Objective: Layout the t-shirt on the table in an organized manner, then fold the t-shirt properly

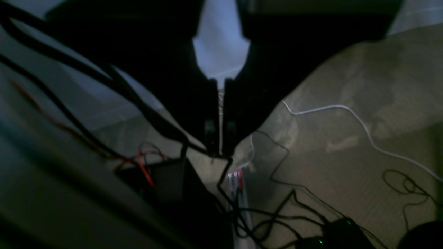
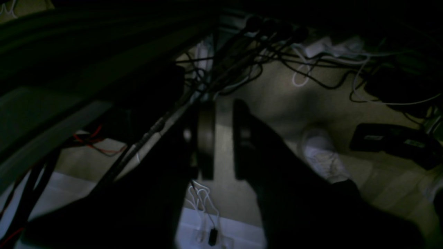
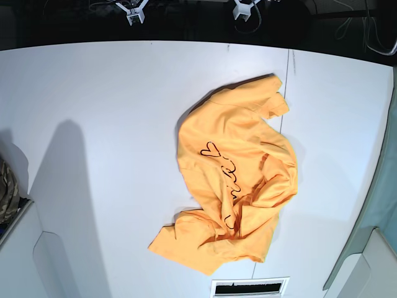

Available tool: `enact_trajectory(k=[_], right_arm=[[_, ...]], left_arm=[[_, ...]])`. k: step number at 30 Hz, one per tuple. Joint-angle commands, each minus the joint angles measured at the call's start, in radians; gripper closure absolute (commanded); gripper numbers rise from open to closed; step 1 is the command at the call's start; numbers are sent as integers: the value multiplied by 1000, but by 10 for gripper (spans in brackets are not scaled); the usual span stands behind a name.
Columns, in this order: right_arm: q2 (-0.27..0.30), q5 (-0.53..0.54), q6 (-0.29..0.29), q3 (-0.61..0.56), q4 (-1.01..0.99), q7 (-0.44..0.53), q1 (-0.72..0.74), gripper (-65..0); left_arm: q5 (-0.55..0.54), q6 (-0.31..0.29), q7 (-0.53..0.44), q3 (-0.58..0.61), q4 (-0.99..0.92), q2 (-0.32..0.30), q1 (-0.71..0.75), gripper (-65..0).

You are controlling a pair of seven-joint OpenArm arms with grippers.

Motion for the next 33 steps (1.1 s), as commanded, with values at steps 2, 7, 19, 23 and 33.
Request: enact_trajectory(k=[2, 7, 19, 23, 33], right_arm=[[2, -3, 11, -2, 5, 10, -3, -83], [2, -3, 11, -2, 6, 10, -3, -83], [2, -3, 11, -2, 6, 10, -6, -83], [3, -3, 11, -2, 12, 10, -12, -83], [53, -3, 157, -2, 232, 10, -174, -83]], left_arm=[[-1, -32, 3, -1, 2, 0, 3, -15], [-1, -32, 3, -1, 2, 0, 3, -15], [-2, -32, 3, -1, 6, 0, 13, -15], [-2, -32, -21, -1, 44, -1, 41, -15], [-3, -32, -57, -1, 356, -89, 248, -15]])
